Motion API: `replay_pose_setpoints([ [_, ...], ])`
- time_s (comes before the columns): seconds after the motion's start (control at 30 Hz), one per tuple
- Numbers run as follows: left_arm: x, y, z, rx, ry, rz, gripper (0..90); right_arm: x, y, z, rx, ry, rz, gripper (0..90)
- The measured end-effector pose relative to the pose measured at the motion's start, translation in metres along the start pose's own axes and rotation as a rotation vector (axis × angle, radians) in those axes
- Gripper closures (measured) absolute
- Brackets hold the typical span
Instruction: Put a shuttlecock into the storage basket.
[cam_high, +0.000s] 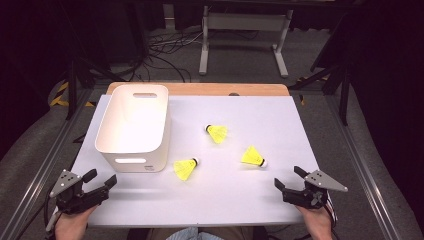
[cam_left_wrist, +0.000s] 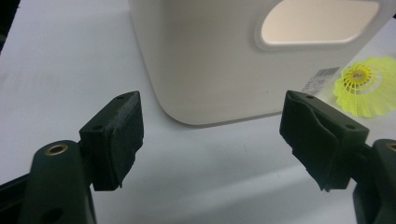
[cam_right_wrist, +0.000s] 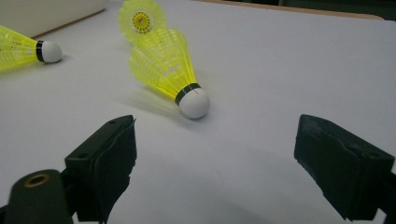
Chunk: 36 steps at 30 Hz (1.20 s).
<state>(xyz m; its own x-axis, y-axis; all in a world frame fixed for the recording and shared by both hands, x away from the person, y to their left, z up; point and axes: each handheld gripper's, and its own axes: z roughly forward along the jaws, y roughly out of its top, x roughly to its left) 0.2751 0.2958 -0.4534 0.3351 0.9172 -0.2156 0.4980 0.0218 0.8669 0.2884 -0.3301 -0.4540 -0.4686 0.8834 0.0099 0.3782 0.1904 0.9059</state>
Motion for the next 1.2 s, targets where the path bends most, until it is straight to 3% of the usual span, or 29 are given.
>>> replay_pose_setpoints([
  [0.43,0.008,0.001,-0.001,0.0,0.059,-0.043,22.5,0.0,0.0,-0.001,-0.002,0.002,0.006,13.3],
  [0.8,0.02,0.009,-0.002,0.003,0.126,-0.052,21.4,0.0,-0.001,-0.001,0.0,0.01,0.007,13.3],
  [1.2,0.029,0.019,0.001,-0.002,0.151,-0.068,21.2,0.0,-0.001,-0.001,0.001,0.01,0.005,13.4],
])
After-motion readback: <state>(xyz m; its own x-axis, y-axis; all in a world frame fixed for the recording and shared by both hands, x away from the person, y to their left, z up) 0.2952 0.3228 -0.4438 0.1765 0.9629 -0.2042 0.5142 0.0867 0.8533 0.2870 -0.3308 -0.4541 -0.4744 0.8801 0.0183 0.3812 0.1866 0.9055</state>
